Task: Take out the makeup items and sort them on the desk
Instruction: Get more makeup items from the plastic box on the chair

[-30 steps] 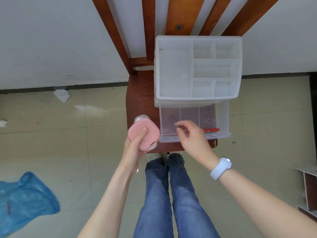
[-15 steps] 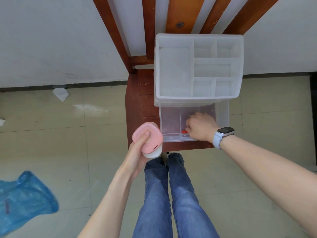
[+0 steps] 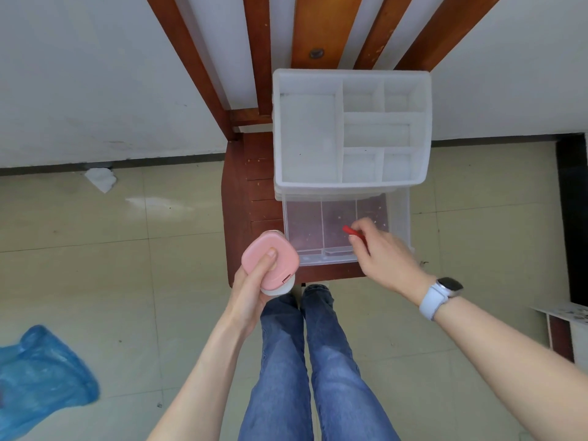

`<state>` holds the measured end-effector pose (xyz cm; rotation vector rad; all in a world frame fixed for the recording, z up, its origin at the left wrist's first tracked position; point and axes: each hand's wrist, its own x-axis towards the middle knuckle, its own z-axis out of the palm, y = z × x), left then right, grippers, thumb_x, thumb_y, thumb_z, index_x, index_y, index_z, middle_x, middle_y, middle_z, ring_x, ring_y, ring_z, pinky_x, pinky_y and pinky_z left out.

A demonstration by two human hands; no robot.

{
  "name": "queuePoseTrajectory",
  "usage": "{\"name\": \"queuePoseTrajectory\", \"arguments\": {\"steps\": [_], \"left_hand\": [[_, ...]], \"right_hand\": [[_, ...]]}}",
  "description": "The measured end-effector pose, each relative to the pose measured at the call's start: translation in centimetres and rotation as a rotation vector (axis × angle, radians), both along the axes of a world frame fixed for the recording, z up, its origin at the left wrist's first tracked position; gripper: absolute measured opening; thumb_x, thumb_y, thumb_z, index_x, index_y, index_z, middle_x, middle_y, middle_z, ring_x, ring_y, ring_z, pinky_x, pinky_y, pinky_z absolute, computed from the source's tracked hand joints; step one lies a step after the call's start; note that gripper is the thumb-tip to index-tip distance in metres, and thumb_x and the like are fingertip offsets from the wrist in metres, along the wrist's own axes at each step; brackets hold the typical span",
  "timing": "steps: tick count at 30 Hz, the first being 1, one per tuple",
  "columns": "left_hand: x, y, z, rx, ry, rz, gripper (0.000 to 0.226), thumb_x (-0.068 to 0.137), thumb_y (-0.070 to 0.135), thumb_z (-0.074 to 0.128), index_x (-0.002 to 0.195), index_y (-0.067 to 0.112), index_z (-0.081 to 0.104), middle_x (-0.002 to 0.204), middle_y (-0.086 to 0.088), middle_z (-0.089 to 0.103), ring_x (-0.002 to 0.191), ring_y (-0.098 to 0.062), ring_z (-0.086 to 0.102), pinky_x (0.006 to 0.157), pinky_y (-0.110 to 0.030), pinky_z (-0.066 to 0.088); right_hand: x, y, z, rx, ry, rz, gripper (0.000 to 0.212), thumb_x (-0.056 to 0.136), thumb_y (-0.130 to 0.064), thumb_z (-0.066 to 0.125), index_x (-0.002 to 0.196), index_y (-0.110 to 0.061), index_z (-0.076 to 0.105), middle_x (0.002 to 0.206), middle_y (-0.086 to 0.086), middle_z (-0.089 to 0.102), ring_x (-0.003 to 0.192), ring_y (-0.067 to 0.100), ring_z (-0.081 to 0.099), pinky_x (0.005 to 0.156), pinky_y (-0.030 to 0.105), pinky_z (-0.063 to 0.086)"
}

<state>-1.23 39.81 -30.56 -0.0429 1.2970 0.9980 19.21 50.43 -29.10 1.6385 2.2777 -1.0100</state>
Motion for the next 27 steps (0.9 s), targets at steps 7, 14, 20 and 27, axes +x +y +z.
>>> {"name": "queuePoseTrajectory", "arguments": {"steps": [7, 14, 20, 27], "left_hand": [[0.3, 0.0, 0.8, -0.044, 0.333, -0.058, 0.034, 0.082, 0.021, 0.067, 0.114, 0.023, 0.058, 0.109, -0.002, 0.065, 0.1, -0.017, 0.06, 0.085, -0.028, 0.048], [-0.7, -0.8, 1.7, -0.072, 0.477, -0.029, 0.02, 0.081, 0.021, 0.068, 0.092, 0.035, 0.059, 0.093, 0.011, 0.065, 0.082, -0.001, 0.06, 0.053, -0.004, 0.043], [-1.0, -1.2, 2.2, -0.088, 0.477, 0.015, 0.021, 0.08, 0.024, 0.071, 0.093, 0.036, 0.058, 0.094, 0.009, 0.065, 0.084, -0.005, 0.061, 0.05, -0.006, 0.044], [-0.9, -0.6, 4.8, -0.021, 0.435, -0.055, 0.03, 0.078, 0.029, 0.07, 0.106, 0.029, 0.06, 0.101, 0.006, 0.067, 0.088, -0.008, 0.063, 0.066, -0.016, 0.047]], "right_hand": [[0.2, -4.3, 0.1, -0.629, 0.269, -1.276, 0.016, 0.093, -0.003, 0.035, 0.102, -0.009, 0.047, 0.074, 0.009, 0.061, 0.03, 0.007, 0.029, 0.031, 0.017, 0.023], [-2.1, -1.5, 1.6, -0.715, 0.807, -1.559, 0.043, 0.095, 0.006, 0.023, 0.137, 0.002, 0.029, 0.123, 0.024, 0.054, 0.103, 0.034, 0.058, 0.09, 0.039, 0.049], [-4.5, 2.7, 1.0, -0.81, 1.074, -1.567, 0.05, 0.092, 0.005, 0.023, 0.137, -0.012, 0.037, 0.126, 0.012, 0.055, 0.125, 0.027, 0.046, 0.095, 0.043, 0.042], [-3.4, 1.8, 3.2, -0.803, 0.825, -1.326, 0.042, 0.094, 0.002, 0.026, 0.133, -0.005, 0.04, 0.12, 0.014, 0.059, 0.109, 0.027, 0.056, 0.083, 0.035, 0.049]]}}
